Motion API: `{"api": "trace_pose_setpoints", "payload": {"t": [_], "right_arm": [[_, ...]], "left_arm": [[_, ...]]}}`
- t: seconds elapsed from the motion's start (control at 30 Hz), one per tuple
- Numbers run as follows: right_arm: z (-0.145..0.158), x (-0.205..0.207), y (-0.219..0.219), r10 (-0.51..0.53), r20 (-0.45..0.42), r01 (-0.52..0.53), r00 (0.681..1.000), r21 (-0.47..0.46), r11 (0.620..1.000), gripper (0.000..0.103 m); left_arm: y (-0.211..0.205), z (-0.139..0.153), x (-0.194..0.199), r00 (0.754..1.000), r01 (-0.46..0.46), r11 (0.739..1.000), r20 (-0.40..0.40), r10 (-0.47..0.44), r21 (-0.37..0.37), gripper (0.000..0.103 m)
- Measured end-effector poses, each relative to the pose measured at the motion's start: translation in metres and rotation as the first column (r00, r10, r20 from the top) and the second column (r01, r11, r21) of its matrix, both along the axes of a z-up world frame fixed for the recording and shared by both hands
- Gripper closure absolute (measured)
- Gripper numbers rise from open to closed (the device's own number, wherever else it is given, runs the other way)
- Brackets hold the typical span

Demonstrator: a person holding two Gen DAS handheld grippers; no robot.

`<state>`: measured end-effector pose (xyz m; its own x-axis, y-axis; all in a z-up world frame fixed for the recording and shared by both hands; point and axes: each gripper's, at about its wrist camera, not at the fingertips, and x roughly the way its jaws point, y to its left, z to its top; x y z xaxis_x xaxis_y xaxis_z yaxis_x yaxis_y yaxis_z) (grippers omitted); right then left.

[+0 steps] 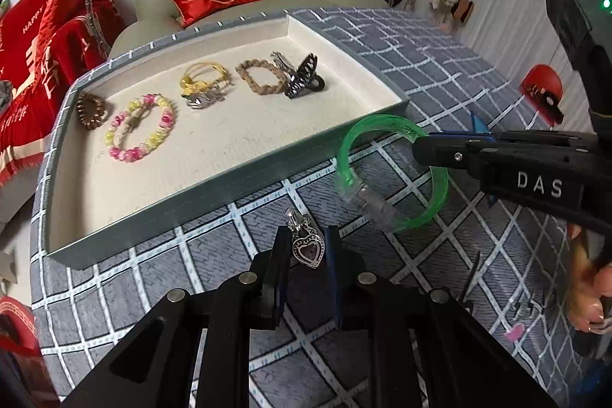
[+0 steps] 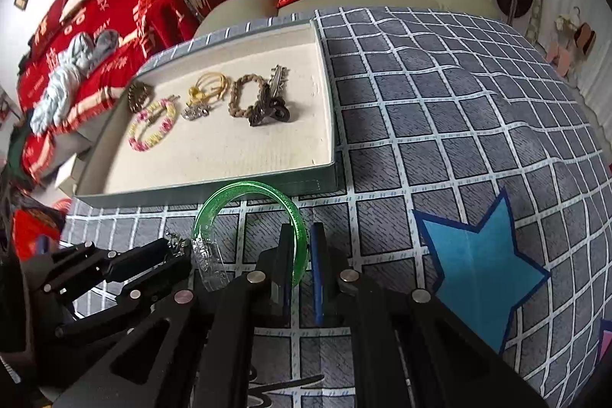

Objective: Organize jewelry
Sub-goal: 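Carry the heart pendant and green bangle over the tray with both tools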

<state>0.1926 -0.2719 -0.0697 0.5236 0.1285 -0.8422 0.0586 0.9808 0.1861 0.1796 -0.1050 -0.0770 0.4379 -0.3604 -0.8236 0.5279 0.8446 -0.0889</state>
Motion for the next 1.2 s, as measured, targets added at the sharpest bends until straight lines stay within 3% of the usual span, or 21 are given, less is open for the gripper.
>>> {"api": "trace_pose_setpoints", "payload": {"t": [0.4,0.57,0.7,0.93,1.2], "right_arm": [[0.035,-0.004,0.003,0.0,0.052,-0.005,0.999,0.093,0.996,0.094],[0.051,0.014,0.024,0.03,0.07,-0.037,0.997,0.088,0.995,0.094],[0.054,0.033,0.038,0.045,0.069,-0.052,0.997,0.097,0.994,0.094],[0.044,0.075,0.061,0.055,0.031,-0.058,0.998,0.074,0.996,0.094],[0.011,0.098,0.072,0.062,-0.045,-0.059,0.997,0.062,0.996,0.094]], "left_arm": [[0.043,0.047,0.001,0.994,-0.062,0.995,0.086,0.069,-0.076,0.069],[0.068,0.065,0.021,0.984,-0.116,0.99,0.124,0.126,-0.08,0.069],[0.086,0.071,0.048,0.979,-0.164,0.981,0.109,0.175,-0.105,0.069],[0.087,0.062,0.09,0.979,-0.175,0.982,0.089,0.181,-0.07,0.069],[0.075,0.02,0.106,0.986,-0.164,0.987,0.015,0.164,-0.004,0.069]]}}
